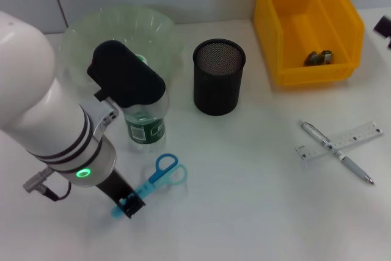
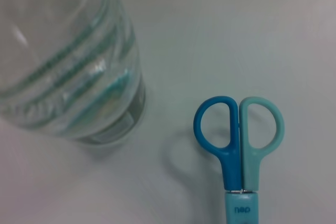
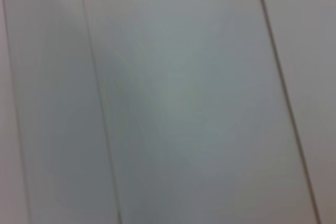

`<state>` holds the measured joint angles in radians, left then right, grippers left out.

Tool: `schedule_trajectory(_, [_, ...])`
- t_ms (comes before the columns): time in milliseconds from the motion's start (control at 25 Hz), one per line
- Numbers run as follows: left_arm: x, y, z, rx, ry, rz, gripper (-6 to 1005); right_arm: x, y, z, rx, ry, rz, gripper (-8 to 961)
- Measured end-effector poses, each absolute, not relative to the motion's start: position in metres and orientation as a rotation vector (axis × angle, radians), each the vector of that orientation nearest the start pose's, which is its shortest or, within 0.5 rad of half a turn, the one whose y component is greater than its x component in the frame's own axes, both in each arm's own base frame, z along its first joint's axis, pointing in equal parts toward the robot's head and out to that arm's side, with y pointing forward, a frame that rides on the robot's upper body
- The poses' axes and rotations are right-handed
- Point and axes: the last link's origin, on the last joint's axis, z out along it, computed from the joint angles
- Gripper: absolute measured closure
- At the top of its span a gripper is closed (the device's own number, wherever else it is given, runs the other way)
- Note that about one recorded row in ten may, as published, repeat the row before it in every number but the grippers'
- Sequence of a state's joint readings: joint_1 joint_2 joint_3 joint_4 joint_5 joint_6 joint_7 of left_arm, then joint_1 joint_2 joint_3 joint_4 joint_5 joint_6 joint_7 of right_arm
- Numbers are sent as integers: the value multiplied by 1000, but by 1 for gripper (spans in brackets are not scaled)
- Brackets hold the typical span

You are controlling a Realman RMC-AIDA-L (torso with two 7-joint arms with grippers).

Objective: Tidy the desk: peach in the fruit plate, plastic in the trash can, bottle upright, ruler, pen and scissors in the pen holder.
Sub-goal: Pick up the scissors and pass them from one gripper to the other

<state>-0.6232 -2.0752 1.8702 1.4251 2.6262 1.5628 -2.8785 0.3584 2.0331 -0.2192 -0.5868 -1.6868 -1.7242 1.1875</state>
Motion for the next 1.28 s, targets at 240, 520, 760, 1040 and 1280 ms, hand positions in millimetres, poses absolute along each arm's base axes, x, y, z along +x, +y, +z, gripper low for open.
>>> schedule_trajectory(240, [-121,299,-54,-2655,-659,685,783,323,276,104,-1820,583,1356,194])
schedule_trajectory(520, [-96,291,-43,-2647,-514,540,779,323,233,87,-1760,613,1532,199])
schedule_trajectory(760, [-75,283,-47,-2570,-217,400,777,322,192,55,-1814,586,1541,204])
schedule_trajectory(1040, [-66,280,-58,-2552,-113,312,773,314,185,24,-1791,612,1548,209])
schedule_trajectory(1280, [-56,273,-62,-2563,-72,216,770,308,203,10,-1775,686,1554,214])
